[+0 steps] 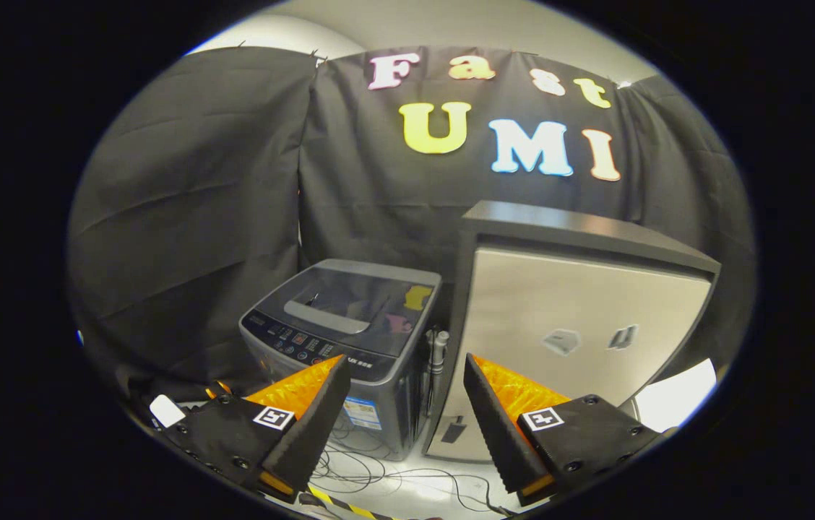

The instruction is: Put the clothes into the washing machine and then close the washing machine lid.

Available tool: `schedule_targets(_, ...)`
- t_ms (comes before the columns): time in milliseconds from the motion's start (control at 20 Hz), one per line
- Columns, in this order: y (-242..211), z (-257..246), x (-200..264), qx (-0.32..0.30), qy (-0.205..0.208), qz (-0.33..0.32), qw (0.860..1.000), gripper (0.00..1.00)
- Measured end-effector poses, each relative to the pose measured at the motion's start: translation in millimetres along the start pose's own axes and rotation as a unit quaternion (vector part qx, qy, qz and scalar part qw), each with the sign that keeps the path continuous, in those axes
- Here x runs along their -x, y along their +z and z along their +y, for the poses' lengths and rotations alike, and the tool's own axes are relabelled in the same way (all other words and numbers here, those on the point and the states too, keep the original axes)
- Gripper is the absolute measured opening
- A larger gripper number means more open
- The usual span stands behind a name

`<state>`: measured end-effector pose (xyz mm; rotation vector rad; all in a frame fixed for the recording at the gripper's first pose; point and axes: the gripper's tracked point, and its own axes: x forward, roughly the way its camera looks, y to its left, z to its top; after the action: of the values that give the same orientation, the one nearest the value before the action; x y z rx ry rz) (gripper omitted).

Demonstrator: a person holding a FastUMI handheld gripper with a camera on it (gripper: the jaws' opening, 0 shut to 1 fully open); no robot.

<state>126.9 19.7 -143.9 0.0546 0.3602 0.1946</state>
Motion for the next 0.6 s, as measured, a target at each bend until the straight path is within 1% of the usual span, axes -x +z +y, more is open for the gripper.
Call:
schedule_targets(100,8,-26,18,-0.023,-0.015,-0.018,0.999,0.98)
schedule_targets(250,26,-68,54,-0.032,-0.040,-0.058,0.997,0.98)
schedule_targets(450,34,-122,83,-0.054,-0.082,-0.088,0.991,0.96)
schedule_targets(600,37,-153,99,-0.055,-0.108,-0.110,0.987,0.96)
